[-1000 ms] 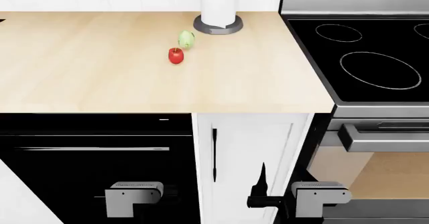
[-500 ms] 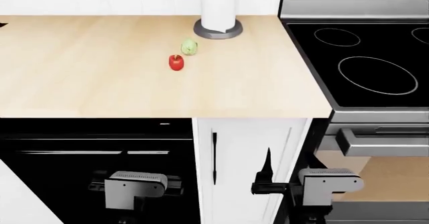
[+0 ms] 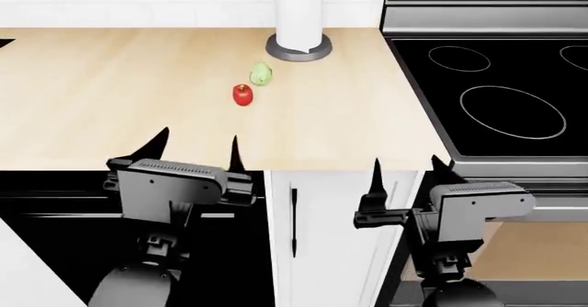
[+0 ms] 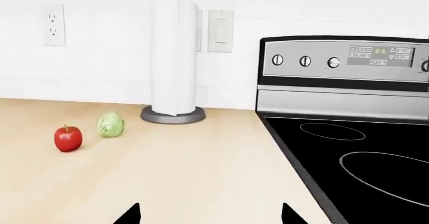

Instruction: Pick the brussel sprout, cherry from the counter and place them in the cabinet. Then close the cabinet.

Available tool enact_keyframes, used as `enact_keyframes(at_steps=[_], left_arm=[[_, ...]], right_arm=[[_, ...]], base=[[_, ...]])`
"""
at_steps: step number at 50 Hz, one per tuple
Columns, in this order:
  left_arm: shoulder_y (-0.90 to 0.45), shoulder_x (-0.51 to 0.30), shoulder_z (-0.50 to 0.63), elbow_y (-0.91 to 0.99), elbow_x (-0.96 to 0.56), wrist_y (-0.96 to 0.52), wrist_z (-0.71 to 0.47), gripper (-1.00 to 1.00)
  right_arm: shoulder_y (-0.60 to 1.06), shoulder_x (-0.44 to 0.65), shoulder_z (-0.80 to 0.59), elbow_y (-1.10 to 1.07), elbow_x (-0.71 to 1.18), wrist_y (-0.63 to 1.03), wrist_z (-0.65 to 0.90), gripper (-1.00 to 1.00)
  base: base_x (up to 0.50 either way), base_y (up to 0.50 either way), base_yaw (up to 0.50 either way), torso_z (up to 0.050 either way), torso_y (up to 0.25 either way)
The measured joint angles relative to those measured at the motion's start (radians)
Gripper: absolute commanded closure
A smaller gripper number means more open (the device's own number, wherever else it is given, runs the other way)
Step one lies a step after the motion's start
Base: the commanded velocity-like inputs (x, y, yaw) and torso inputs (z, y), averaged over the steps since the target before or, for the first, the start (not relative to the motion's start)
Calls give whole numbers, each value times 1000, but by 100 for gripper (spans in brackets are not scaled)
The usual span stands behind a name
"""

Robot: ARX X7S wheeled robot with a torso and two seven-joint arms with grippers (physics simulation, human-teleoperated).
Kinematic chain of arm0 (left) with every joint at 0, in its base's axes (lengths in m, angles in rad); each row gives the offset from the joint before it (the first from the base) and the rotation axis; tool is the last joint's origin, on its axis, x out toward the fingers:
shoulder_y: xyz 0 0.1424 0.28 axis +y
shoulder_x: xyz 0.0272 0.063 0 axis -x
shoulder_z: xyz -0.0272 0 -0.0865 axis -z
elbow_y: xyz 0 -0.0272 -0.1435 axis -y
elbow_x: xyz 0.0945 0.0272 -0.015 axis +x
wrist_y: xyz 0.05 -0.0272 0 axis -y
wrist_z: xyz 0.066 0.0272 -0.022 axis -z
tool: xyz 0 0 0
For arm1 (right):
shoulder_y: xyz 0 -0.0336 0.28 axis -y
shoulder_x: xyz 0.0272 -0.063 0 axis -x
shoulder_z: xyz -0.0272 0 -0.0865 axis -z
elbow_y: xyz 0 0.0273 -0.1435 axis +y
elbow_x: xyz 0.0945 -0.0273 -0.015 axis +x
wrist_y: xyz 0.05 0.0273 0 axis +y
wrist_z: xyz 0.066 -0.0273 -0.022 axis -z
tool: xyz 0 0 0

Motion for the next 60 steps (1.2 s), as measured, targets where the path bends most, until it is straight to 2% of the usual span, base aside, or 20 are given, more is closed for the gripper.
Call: enact_keyframes(at_steps=[11, 22, 38, 52, 60], left_arm=[[-129, -19, -32, 92, -50, -199, 19, -100], [-190, -47, -81, 140, -112, -318, 55, -100], [-233, -79, -105, 171, -161, -397, 84, -100], [-275, -96, -96, 184, -189, -449, 95, -100], [-295, -97, -98, 180, -200, -467, 94, -100]], right_arm=[[65, 36, -7, -96, 27, 119, -9, -100], [123, 68, -18, -160, 47, 183, -25, -100], [193, 97, -15, -204, 69, 232, -33, -100], [233, 111, 21, -248, 101, 292, -23, -100], [249, 112, 33, -265, 114, 312, -13, -100]], base=[[0, 0, 0, 50, 0], [0, 91, 91, 50, 0], [0, 0, 500, 50, 0], [183, 298, 0, 48, 0], [292, 402, 0, 4, 0]])
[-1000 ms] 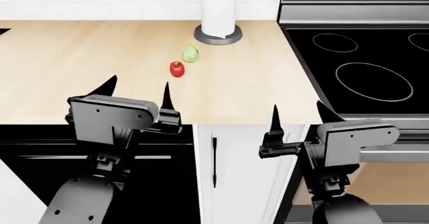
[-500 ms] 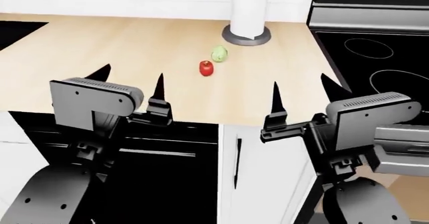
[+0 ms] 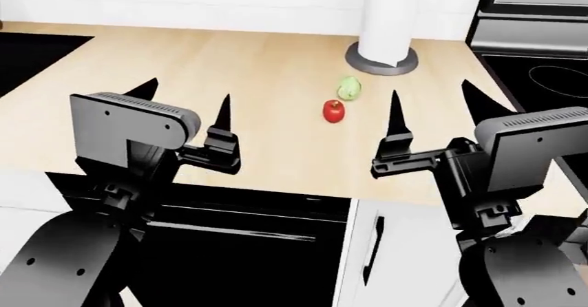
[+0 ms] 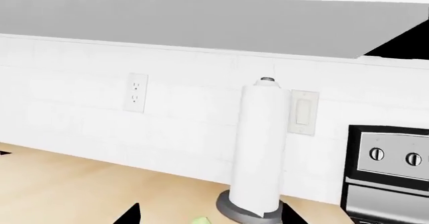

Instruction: Pick the brussel sprout, cherry from the counter and place them in the cabinet. Then close the cabinet.

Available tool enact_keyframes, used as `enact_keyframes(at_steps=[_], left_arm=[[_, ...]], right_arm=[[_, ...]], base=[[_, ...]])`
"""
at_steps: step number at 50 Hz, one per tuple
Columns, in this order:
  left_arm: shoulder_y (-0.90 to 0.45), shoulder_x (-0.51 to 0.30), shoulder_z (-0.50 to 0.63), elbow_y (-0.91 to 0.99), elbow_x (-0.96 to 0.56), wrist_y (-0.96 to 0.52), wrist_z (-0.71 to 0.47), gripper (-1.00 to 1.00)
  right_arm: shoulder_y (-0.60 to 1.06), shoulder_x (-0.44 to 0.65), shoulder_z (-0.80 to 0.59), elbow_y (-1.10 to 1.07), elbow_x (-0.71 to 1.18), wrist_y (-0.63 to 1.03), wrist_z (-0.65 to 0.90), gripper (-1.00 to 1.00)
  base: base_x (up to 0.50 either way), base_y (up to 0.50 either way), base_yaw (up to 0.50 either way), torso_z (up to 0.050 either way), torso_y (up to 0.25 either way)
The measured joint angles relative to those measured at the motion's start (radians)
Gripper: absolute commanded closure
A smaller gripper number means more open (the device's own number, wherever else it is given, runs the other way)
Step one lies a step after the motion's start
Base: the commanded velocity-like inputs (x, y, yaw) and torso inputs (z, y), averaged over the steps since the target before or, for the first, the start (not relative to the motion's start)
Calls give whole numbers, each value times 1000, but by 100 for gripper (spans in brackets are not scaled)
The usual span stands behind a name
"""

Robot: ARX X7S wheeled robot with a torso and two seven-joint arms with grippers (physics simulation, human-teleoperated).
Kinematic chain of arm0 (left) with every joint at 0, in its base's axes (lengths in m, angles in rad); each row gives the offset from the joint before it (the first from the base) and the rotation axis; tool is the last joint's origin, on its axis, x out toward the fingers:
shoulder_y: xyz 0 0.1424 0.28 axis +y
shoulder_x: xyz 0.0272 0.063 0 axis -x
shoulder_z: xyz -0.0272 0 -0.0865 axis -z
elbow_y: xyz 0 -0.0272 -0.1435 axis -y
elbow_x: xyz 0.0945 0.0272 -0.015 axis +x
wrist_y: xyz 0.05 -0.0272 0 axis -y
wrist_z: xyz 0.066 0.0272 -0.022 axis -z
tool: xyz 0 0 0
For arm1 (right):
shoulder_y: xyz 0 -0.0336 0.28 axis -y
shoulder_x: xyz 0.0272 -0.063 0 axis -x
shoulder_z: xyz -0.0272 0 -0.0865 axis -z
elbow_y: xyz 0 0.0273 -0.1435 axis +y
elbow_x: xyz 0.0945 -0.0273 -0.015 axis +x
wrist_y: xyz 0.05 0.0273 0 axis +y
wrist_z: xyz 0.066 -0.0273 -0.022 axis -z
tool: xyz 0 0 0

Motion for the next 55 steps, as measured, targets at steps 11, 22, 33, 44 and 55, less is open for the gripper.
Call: enact_keyframes(at_steps=[11, 22, 33, 44, 55], left_arm=[[-28, -3, 3, 2, -11, -26, -3, -100], [-50, -6, 21, 8, -23, -47, -6, -100], [-82, -10, 30, 15, -35, -75, -11, -100], [-98, -13, 28, 18, -45, -87, -16, -100], [-105, -16, 22, 24, -54, -96, -22, -100]], right_arm=[[27, 5, 6, -10, 7, 41, 20, -100], [57, 1, 35, -9, 37, 108, 33, -100], [88, 11, 27, -12, 55, 162, 34, -100], [127, 25, 12, -28, 75, 223, 31, -100], [153, 38, 1, -32, 94, 249, 19, -100]], base=[[259, 215, 0, 0, 0], [3, -26, -348, 0, 0], [0, 0, -451, 0, 0], [87, -56, -207, 0, 0], [455, -14, 0, 0, 0]])
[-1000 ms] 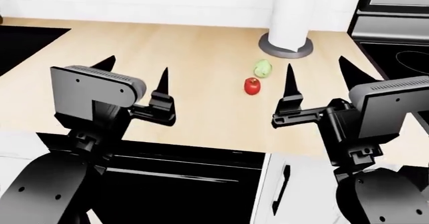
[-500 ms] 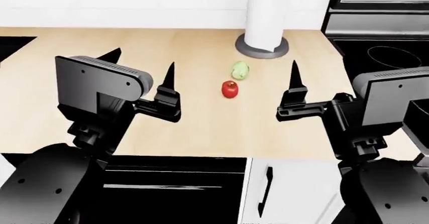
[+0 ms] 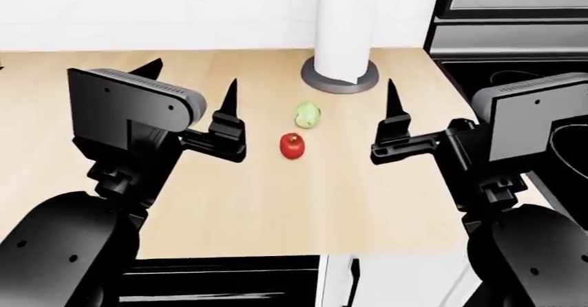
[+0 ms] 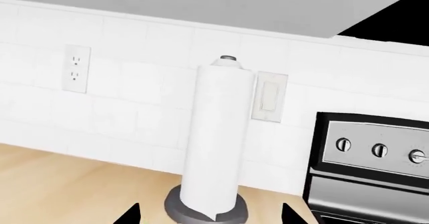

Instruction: Pick the brussel sprout, cherry from the counter and place them in the cabinet. Then close the cabinet.

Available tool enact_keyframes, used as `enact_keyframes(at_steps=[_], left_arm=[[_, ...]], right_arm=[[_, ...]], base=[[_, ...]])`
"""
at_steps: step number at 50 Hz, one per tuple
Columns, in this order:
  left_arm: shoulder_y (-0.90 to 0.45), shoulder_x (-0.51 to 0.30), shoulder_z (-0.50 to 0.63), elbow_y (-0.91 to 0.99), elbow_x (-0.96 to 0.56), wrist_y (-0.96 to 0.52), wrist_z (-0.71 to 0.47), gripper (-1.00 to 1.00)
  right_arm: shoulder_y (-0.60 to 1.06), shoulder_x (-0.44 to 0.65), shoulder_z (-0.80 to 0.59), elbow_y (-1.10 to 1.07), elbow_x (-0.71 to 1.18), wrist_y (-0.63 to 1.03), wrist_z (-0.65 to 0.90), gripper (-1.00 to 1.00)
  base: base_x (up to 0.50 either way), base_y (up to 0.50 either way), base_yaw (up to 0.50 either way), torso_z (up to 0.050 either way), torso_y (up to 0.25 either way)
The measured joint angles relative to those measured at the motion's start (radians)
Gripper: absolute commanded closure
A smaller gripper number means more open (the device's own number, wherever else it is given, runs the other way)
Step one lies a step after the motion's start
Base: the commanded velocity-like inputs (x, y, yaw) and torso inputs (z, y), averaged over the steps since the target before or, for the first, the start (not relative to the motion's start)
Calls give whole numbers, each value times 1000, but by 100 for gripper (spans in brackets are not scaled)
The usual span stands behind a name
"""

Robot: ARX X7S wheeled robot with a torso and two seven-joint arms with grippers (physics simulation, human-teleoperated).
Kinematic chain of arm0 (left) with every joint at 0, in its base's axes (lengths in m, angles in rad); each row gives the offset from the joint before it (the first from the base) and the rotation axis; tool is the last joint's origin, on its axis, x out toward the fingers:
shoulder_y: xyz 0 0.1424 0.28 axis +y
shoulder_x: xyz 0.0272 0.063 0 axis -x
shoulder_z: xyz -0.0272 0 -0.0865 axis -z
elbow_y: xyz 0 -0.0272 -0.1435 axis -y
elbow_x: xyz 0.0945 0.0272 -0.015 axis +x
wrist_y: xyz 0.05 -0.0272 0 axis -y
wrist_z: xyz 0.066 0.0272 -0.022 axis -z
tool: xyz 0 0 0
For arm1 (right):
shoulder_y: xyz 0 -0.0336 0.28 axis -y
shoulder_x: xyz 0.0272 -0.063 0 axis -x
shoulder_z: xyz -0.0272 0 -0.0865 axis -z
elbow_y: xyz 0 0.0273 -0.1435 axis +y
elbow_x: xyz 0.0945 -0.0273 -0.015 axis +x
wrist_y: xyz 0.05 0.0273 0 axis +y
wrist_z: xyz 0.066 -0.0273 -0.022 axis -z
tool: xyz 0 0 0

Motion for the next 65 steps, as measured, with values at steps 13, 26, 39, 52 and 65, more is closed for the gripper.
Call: enact_keyframes(at_steps=[13, 26, 39, 52, 65], left_arm=[[-7, -6, -7, 6, -9, -11, -8, -100], [-33, -15, -5, 15, -22, -43, -11, -100], [-69, -27, 14, 28, -43, -90, -8, -100], [-88, -35, 26, 30, -54, -107, -9, -100], [-89, -43, 33, 37, -67, -111, -7, -100]], right_arm=[[22, 8, 5, 4, 36, 10, -29, -100], [43, 17, 32, 9, 76, 36, -47, -100], [55, 29, 76, -13, 118, 73, -55, -100], [41, 38, 86, -26, 139, 84, -59, -100], [57, 46, 100, -29, 157, 104, -57, -100]], base=[[453, 27, 194, 0, 1], [226, 9, 116, 0, 0], [245, 6, 0, 0, 1], [121, 3, 0, 0, 0], [-84, -2, 0, 0, 0]])
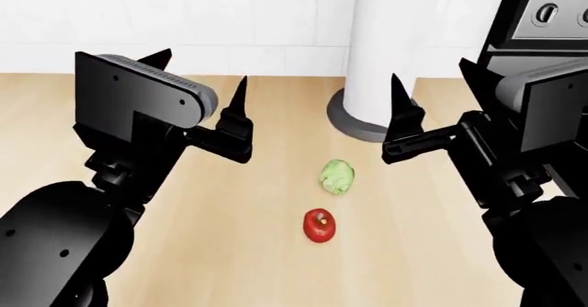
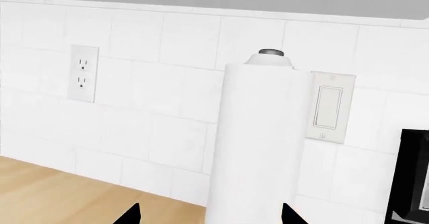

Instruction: Pick the brussel sprout, cherry from the counter and place them in the cabinet. Then close the cabinet.

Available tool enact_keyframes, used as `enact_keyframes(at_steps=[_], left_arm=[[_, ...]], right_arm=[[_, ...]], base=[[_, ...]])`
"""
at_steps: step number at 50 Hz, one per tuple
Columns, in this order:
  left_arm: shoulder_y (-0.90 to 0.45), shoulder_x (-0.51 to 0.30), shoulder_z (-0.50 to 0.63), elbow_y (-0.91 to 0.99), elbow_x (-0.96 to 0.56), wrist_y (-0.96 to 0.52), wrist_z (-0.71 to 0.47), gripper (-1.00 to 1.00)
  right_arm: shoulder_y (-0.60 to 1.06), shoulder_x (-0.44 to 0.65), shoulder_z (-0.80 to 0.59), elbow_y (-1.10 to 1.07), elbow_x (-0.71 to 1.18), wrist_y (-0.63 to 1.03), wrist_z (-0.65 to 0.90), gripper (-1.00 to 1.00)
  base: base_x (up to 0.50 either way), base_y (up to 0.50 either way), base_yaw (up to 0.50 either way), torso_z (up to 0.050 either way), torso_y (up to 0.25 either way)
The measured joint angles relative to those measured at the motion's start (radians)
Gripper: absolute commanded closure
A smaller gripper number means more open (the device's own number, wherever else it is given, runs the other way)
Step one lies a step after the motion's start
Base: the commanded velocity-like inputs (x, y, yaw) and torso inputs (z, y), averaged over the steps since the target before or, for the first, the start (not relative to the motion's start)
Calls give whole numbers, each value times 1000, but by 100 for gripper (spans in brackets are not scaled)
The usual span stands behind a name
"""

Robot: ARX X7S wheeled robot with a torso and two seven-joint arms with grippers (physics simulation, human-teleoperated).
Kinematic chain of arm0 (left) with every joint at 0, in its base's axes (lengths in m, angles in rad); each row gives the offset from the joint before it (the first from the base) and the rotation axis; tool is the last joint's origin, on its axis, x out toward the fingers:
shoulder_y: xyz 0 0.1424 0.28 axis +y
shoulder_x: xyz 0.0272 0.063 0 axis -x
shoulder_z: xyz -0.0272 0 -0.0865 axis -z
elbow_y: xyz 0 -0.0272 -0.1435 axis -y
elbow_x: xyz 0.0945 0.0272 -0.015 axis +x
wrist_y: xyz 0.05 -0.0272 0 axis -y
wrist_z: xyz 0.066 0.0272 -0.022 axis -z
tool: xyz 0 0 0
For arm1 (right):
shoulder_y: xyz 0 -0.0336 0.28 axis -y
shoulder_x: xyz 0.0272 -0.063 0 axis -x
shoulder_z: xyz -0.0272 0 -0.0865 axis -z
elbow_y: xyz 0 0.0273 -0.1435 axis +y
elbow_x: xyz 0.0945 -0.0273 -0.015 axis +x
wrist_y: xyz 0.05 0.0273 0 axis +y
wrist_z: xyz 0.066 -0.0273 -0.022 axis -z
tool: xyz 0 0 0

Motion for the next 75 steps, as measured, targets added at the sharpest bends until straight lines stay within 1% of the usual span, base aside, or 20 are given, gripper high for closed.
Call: enact_keyframes(at_steps=[11, 19, 26, 37, 52, 75], left_arm=[[-24, -29, 53, 14, -73, -46, 82, -100], [-50, -41, 63, -7, -162, -71, 186, -100], [-63, -61, 94, -25, -231, -89, 274, -100], [-96, -84, 154, -70, -294, -104, 366, -100], [-99, -107, 257, -122, -306, -91, 414, -100], [-65, -127, 381, -197, -266, -29, 422, -100]], right_arm=[[17, 17, 6, 0, 22, 31, -6, -100], [25, 26, 10, 14, 28, 40, -7, -100], [28, 29, 10, 27, 28, 38, -4, -100], [25, 34, 8, 47, 21, 25, 0, -100], [27, 41, 9, 61, 22, 21, 6, -100], [24, 47, 1, 76, 24, 13, 13, -100]], base=[[0, 0, 0, 0, 0], [0, 0, 0, 0, 0], [0, 0, 0, 0, 0], [0, 0, 0, 0, 0], [0, 0, 0, 0, 0], [0, 0, 0, 0, 0]])
